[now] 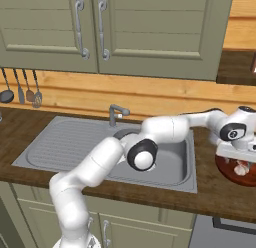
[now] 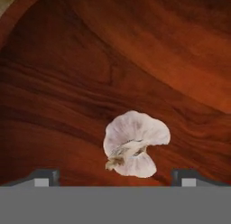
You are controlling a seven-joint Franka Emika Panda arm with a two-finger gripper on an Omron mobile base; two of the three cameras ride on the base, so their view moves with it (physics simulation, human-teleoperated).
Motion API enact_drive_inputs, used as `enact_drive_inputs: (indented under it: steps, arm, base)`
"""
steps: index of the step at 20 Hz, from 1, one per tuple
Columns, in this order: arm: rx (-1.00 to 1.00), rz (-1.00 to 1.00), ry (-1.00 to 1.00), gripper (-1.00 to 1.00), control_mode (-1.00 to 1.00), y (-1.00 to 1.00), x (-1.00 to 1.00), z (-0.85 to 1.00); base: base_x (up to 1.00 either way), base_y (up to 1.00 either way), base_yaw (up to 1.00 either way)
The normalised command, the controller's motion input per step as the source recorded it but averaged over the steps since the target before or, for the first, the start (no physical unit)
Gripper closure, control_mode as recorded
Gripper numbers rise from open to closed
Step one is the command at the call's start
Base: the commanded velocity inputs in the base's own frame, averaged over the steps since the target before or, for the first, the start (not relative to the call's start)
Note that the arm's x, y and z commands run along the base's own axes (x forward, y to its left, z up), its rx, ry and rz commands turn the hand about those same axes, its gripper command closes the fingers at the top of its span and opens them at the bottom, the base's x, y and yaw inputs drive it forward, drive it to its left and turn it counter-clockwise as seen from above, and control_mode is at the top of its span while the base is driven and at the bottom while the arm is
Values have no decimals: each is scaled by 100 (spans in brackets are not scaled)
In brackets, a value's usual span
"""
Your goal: Pick the garlic from the sink and place it in the bowl. Then pick the bowl and place it in the microwave. Then close the microwave door and press the start button.
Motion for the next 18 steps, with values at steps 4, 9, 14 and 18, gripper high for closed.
enact_drive_inputs:
  steps: [4,9,14,18]
  arm:
    - [0,0,23,-100,-100,17,-37,0]
    - [0,3,1,-100,-100,51,-50,50]
    - [0,12,0,-100,-100,84,-12,13]
    - [-9,12,-5,-100,-100,75,0,0]
  base:
    - [0,0,0]
    - [0,0,0]
    - [0,0,0]
    - [0,0,0]
